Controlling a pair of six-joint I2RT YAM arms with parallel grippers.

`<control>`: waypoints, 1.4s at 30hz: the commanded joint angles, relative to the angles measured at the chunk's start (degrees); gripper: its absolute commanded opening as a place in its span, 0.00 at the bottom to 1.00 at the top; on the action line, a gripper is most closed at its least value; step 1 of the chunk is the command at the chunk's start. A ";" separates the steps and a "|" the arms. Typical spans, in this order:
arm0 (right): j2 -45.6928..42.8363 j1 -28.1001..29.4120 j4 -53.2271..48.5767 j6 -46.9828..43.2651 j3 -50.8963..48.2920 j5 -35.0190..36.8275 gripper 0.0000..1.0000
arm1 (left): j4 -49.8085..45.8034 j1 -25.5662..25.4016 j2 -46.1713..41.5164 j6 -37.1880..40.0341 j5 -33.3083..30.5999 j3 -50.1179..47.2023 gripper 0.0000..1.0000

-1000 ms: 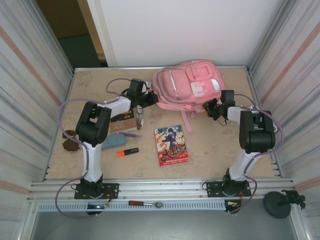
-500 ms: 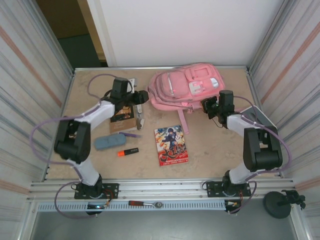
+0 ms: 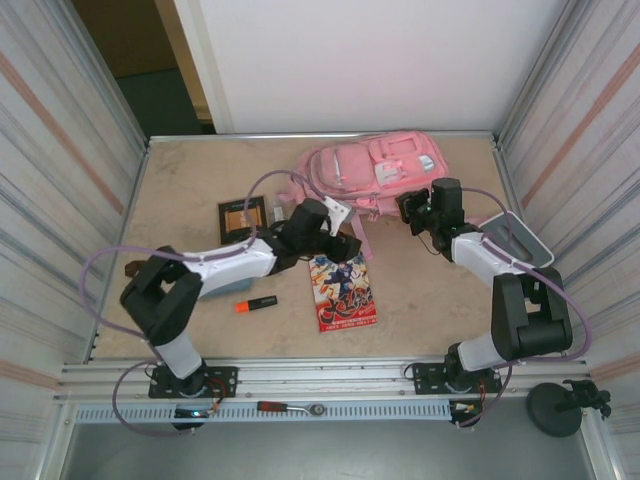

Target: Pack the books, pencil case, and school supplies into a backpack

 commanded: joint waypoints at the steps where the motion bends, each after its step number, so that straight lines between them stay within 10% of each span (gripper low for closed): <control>1: -2.74 1.13 2.58 0.22 1.49 -1.06 0.03 | 0.93 -0.24 3.14 1.80 -6.63 3.92 0.44; 15: -1.28 2.02 3.38 -0.04 1.88 -2.53 0.02 | 3.44 0.65 11.53 1.92 -1.34 10.37 0.28; 29: -1.01 2.02 1.83 -1.64 2.58 -2.60 0.02 | 10.44 5.22 14.68 -0.31 14.85 12.39 0.27; 42: -0.53 2.01 1.86 -1.88 2.76 -2.82 0.01 | 10.85 5.40 16.25 0.05 16.96 14.55 0.27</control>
